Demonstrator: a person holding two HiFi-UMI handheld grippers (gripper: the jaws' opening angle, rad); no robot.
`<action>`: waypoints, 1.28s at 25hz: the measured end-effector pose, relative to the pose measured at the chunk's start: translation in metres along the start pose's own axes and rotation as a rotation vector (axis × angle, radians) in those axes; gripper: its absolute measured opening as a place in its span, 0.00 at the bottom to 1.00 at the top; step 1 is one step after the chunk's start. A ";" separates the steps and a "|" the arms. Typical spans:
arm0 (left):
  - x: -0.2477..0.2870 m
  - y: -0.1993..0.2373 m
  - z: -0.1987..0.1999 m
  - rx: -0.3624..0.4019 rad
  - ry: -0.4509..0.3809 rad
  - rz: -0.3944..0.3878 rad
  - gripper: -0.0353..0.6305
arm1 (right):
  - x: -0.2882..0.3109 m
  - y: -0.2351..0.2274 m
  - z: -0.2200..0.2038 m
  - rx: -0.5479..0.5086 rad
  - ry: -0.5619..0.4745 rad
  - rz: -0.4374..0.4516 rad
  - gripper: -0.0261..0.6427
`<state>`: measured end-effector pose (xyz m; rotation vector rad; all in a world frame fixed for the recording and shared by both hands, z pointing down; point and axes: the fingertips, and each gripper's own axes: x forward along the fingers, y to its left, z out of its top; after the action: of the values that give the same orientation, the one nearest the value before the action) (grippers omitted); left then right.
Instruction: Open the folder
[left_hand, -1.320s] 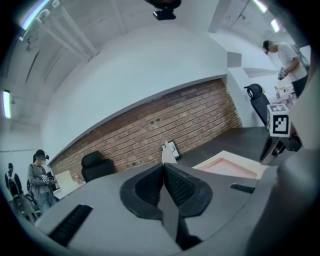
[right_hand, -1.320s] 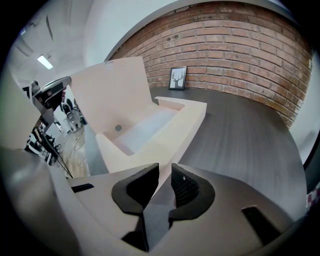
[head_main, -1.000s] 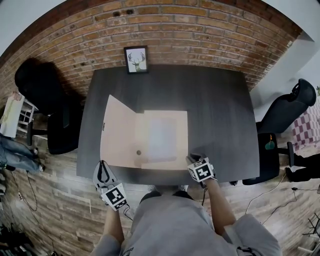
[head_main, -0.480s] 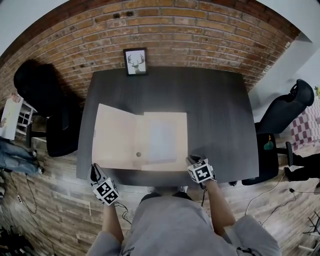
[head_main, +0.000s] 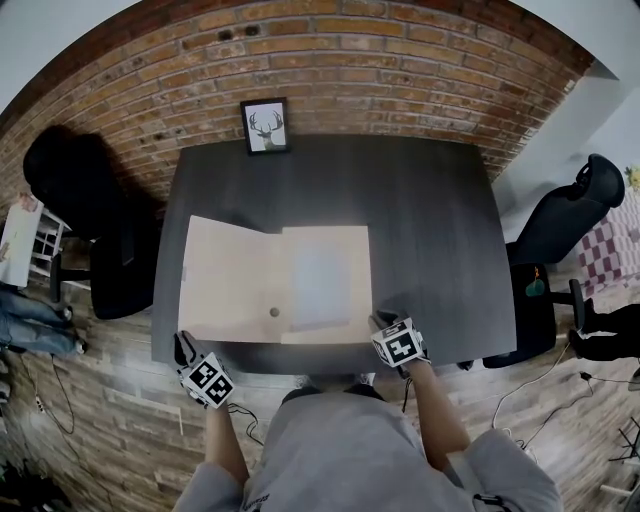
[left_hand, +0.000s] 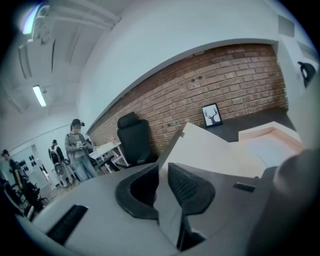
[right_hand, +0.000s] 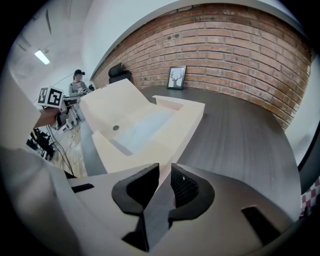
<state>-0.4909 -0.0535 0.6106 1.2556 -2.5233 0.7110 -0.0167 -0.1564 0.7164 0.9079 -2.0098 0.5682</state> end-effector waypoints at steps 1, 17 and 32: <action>-0.001 0.004 0.003 0.003 -0.008 0.023 0.10 | 0.000 0.000 0.001 -0.002 -0.001 0.000 0.12; -0.028 -0.028 0.103 0.122 -0.258 -0.070 0.06 | -0.006 0.006 0.013 -0.001 -0.034 -0.001 0.10; -0.113 -0.112 0.239 -0.065 -0.491 -0.448 0.06 | -0.151 0.017 0.189 -0.044 -0.639 -0.136 0.05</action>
<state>-0.3314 -0.1580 0.3954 2.0806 -2.4219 0.2340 -0.0674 -0.2126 0.4861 1.3034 -2.4773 0.1586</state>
